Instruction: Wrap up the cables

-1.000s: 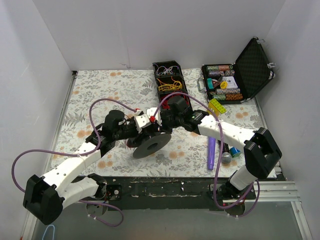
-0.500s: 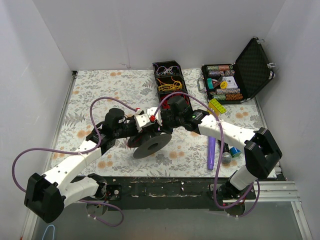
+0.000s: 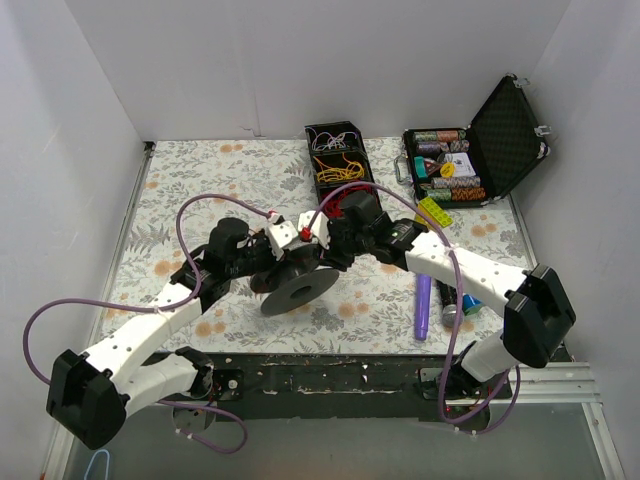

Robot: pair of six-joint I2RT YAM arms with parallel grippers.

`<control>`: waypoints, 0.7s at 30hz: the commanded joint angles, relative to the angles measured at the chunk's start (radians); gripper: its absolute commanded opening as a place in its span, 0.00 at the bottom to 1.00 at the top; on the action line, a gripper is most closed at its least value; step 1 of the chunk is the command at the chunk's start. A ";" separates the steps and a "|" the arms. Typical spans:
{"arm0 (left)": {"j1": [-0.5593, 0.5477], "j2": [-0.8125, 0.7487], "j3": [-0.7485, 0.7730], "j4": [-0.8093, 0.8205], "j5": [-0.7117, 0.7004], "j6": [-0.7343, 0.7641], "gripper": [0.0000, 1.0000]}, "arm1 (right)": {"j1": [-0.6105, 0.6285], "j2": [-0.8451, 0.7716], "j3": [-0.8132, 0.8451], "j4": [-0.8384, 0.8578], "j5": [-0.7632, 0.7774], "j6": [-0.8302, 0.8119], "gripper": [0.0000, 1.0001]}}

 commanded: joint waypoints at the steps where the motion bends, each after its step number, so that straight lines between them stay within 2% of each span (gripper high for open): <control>1: -0.033 0.046 -0.054 -0.169 -0.056 -0.077 0.00 | 0.012 -0.078 0.072 0.249 0.015 0.049 0.52; 9: -0.032 0.049 0.034 -0.160 -0.114 -0.180 0.00 | -0.044 -0.097 0.092 0.269 0.006 0.184 0.60; 15: -0.018 0.064 0.116 -0.154 -0.277 -0.276 0.00 | -0.113 -0.138 0.065 0.291 -0.014 0.312 0.64; 21: 0.028 0.068 0.183 -0.147 -0.355 -0.310 0.00 | -0.139 -0.163 0.034 0.291 0.001 0.359 0.65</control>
